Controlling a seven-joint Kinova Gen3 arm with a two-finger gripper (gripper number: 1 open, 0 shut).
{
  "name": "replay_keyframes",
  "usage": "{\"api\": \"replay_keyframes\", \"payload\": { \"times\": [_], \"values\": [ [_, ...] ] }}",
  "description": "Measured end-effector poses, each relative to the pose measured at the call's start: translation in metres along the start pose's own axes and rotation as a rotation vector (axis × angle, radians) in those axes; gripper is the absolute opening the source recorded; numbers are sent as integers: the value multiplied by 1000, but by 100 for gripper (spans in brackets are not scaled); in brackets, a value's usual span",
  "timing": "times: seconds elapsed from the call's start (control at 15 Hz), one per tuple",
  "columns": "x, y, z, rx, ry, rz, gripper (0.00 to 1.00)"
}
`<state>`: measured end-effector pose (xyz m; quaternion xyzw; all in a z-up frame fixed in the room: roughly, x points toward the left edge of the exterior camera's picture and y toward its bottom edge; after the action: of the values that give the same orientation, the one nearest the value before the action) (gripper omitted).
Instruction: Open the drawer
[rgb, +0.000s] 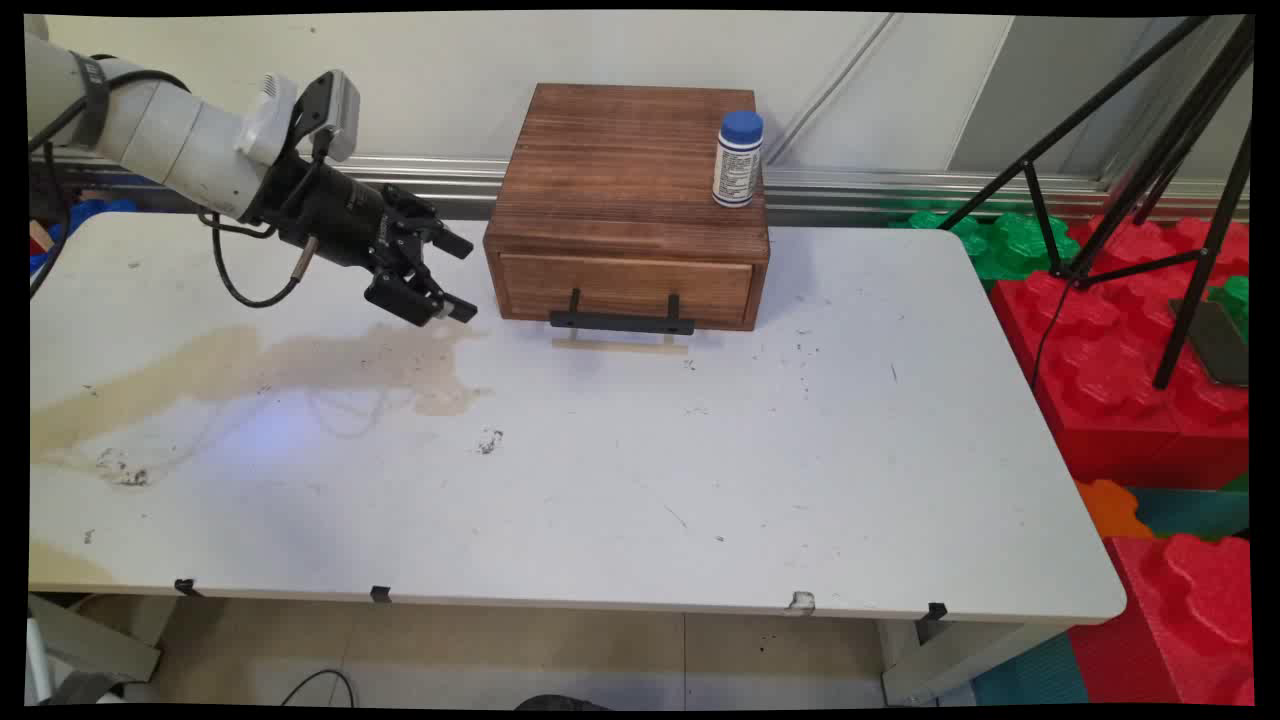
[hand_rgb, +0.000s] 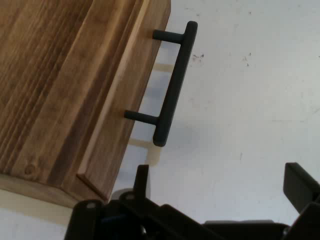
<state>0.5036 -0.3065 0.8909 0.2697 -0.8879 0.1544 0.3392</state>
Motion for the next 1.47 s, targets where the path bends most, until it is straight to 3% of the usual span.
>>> {"api": "replay_keyframes", "payload": {
  "times": [0.8, 1.47],
  "values": [
    [23, 11, 13, 43, -5, -49, 100],
    [60, 27, 58, 99, -40, -43, 100]
  ]
}}
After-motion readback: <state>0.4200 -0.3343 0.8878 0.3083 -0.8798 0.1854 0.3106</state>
